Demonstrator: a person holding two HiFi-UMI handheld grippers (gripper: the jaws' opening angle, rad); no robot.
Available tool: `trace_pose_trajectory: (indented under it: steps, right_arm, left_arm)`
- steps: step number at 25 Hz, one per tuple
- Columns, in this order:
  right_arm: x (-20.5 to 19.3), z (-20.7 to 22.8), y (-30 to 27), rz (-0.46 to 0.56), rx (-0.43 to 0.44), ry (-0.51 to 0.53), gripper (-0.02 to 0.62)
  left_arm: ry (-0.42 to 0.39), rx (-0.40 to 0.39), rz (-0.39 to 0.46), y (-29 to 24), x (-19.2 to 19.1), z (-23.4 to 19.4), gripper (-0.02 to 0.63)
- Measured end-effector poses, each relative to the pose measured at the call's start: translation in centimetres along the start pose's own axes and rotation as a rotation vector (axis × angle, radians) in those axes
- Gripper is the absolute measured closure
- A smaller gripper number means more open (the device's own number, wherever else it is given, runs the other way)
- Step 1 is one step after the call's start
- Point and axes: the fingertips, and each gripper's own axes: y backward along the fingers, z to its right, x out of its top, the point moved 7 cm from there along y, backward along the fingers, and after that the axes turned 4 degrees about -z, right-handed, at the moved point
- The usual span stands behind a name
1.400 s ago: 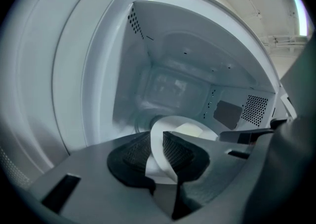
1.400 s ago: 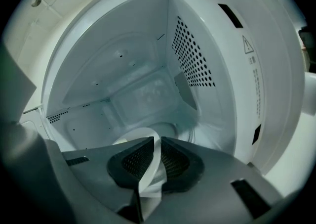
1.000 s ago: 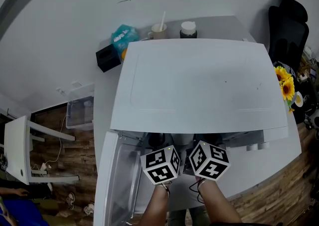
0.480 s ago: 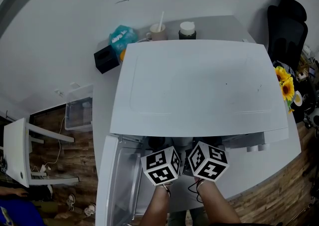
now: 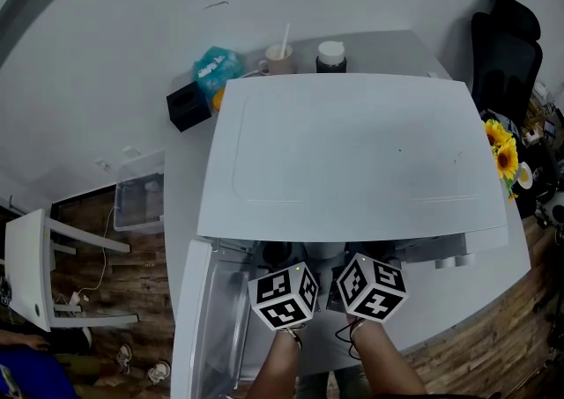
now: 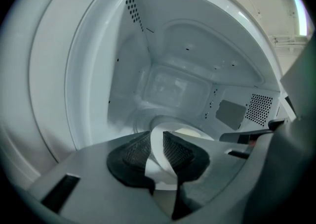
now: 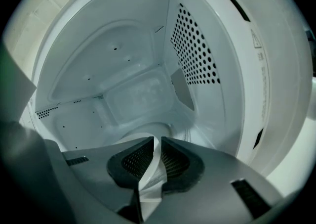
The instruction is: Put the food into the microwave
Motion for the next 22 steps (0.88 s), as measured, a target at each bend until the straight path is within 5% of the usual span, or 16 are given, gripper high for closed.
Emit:
trace_pose_trajectory:
  steps: [11, 22]
  right_arm:
    - [0.1, -1.3, 2.7, -0.010, 0.069, 0.082, 0.540]
    - [0.3, -2.6, 8.3, -0.068, 0.137, 0.232, 0.555]
  left_arm:
    - [-0.001, 0.039, 0.055, 3.8, 0.5, 1.2, 0.553]
    - [0.024, -0.004, -0.003, 9.7, 0.4, 3.4, 0.588]
